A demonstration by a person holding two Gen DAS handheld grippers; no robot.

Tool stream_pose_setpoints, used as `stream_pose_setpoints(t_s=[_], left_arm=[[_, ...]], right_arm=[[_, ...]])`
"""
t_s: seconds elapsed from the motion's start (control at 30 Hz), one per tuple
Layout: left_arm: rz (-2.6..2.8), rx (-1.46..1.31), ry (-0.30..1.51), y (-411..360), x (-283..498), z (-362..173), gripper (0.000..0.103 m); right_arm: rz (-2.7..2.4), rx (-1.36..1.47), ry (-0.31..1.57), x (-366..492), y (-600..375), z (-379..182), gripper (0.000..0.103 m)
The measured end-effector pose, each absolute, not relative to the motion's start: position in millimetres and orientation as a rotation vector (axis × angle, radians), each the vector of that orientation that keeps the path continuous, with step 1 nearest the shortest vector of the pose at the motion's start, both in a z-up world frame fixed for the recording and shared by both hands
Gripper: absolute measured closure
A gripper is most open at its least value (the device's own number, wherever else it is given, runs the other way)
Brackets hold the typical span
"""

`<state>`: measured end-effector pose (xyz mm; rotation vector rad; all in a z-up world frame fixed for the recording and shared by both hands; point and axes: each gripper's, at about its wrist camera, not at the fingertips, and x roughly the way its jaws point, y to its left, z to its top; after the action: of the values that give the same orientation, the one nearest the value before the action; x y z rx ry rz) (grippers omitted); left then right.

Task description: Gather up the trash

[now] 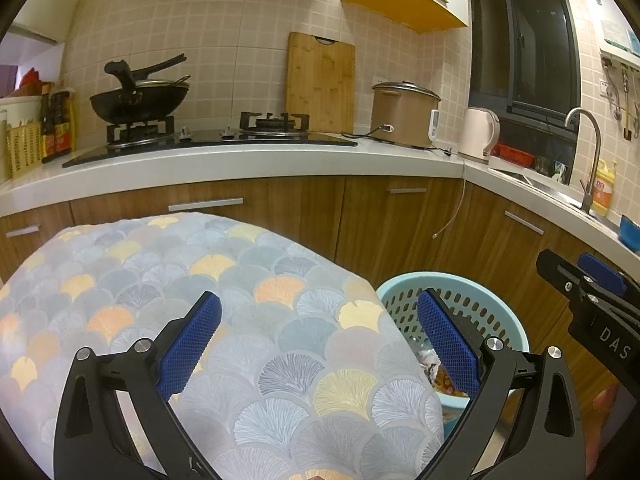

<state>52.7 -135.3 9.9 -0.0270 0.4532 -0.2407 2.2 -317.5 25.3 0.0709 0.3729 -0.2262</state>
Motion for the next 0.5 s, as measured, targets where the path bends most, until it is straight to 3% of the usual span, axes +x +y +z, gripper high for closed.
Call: stream_pose_setpoints(t_s=[0.5], left_arm=[[-0.243,-0.031,0.45,-135.0,52.7,11.6,0.008]], right_arm=[[-0.221,0.084,0.378,2.2,-318.8,22.4,0.027]])
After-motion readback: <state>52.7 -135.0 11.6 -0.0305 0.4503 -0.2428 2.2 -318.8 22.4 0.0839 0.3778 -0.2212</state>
